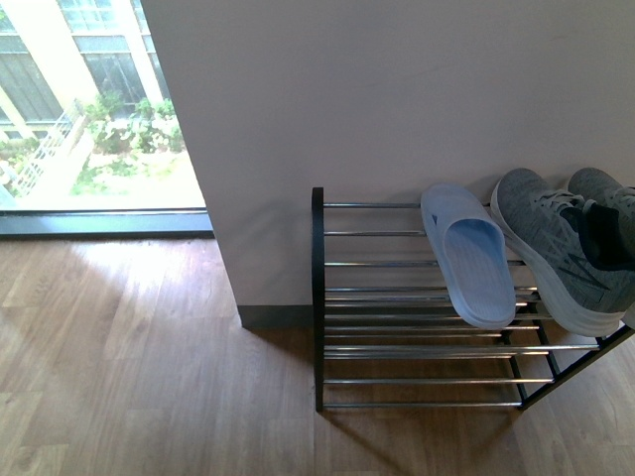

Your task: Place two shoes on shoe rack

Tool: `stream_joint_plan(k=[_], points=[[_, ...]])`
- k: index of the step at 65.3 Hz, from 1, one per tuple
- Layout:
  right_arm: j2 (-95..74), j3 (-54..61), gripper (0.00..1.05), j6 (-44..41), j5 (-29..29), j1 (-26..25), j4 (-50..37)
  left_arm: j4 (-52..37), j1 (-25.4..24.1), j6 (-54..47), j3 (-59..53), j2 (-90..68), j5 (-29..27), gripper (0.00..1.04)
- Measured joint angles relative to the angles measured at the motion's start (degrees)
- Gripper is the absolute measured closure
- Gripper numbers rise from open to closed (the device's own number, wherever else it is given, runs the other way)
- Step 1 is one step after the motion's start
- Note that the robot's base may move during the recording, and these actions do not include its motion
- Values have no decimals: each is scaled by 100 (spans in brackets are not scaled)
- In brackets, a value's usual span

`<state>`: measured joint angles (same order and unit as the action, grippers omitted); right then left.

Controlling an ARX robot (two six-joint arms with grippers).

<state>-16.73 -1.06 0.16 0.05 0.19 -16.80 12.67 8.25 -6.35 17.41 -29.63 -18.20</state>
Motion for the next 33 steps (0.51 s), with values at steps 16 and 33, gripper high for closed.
stream_joint_plan(k=[16,33], points=[[376,0,103,0,0,0,378,0,0,0,2,0,0,103],[804,0,103,2,2,0,820,0,0,0,2,0,0,103]])
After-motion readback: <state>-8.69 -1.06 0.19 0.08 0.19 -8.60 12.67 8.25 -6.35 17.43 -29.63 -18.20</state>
